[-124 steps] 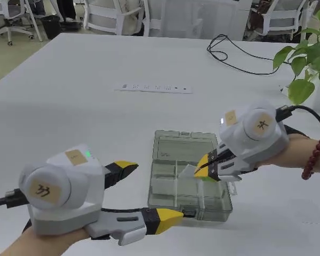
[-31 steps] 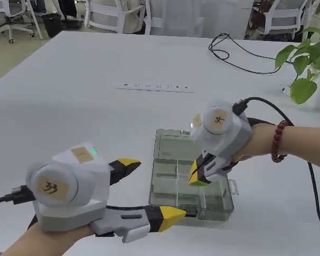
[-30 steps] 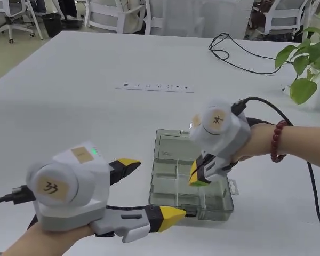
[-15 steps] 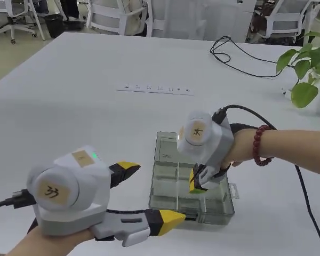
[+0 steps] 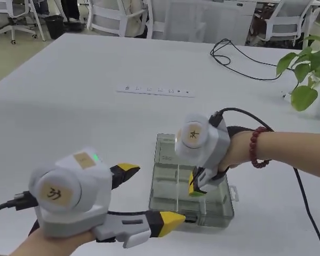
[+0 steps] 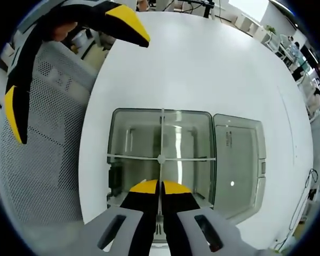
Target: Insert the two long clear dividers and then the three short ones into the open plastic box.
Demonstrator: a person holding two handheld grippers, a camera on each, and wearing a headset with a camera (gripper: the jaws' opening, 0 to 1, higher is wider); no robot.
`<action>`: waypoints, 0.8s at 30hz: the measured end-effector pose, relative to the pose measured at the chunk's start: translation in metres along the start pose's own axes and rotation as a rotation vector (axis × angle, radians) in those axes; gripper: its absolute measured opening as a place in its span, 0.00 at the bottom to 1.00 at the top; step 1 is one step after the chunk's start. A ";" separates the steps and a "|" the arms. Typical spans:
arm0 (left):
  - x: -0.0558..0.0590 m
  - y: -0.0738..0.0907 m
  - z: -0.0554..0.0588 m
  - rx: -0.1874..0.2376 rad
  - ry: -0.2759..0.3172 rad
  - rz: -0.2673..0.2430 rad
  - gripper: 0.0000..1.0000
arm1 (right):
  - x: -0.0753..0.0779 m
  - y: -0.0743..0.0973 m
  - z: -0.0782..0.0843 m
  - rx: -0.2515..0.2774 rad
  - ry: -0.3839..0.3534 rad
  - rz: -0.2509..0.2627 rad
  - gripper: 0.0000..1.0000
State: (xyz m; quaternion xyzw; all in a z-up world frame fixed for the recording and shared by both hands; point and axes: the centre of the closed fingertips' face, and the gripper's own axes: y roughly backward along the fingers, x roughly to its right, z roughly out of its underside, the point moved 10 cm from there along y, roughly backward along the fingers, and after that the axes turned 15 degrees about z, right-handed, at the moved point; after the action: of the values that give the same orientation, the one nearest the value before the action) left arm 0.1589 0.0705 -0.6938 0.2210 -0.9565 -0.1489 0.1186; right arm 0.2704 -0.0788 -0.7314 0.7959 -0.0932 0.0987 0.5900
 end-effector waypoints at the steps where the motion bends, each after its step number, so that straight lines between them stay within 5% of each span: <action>1: 0.000 0.000 0.000 0.001 0.001 -0.002 0.75 | 0.000 0.001 0.000 0.002 -0.002 0.000 0.03; 10: 0.002 0.000 0.000 0.001 0.000 -0.010 0.76 | 0.001 0.008 -0.002 0.039 -0.046 -0.006 0.10; 24: 0.004 0.007 -0.002 0.012 -0.007 -0.028 0.76 | 0.001 0.006 -0.002 0.046 -0.002 0.019 0.03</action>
State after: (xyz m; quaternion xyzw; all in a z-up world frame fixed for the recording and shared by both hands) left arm 0.1536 0.0743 -0.6892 0.2344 -0.9547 -0.1456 0.1116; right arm 0.2698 -0.0787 -0.7248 0.8084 -0.0990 0.1055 0.5706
